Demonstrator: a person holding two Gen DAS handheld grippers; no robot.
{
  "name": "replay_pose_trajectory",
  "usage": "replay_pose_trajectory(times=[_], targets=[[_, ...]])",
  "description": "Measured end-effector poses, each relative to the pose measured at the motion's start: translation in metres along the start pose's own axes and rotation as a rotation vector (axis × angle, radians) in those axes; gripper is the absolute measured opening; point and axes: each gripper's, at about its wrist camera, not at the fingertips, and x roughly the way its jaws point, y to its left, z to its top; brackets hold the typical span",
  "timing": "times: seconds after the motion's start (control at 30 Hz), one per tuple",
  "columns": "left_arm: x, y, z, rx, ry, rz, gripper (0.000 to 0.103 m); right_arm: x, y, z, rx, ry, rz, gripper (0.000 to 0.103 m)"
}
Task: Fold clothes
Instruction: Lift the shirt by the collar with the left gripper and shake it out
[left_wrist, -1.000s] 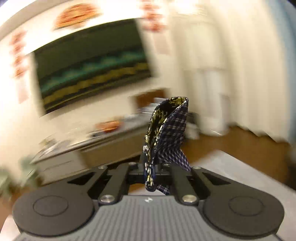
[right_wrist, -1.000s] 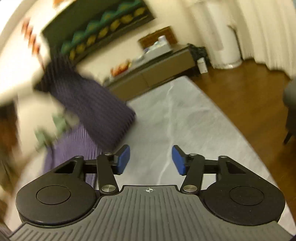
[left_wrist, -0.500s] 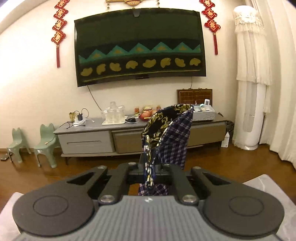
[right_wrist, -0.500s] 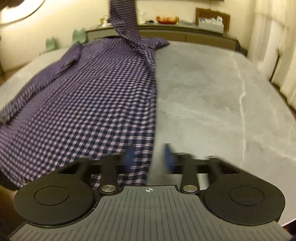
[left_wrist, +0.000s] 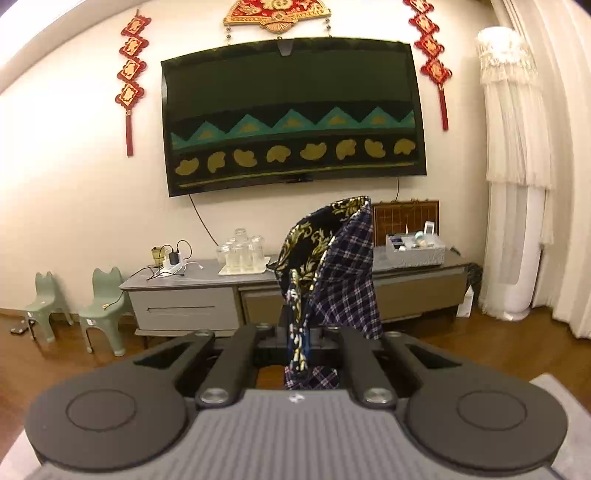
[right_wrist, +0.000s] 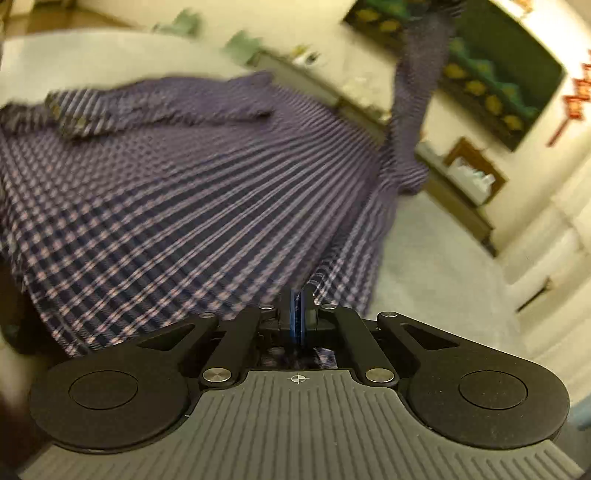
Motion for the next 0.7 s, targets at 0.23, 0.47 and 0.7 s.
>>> replay_pose_trajectory(times=[0.23, 0.47, 0.7], targets=[[0.011, 0.017, -0.037, 0.045, 0.026, 0.013, 0.005, -0.003, -0.084, 0.007, 0.402, -0.085, 0.422, 0.052], [-0.045, 0.008, -0.062, 0.217, -0.172, -0.197, 0.005, 0.032, -0.216, 0.03, 0.712, -0.147, 0.572, 0.053], [-0.151, -0.047, -0.225, 0.553, -0.079, -0.551, 0.005, 0.157, -0.294, -0.008, 1.265, -0.031, 0.649, 0.054]])
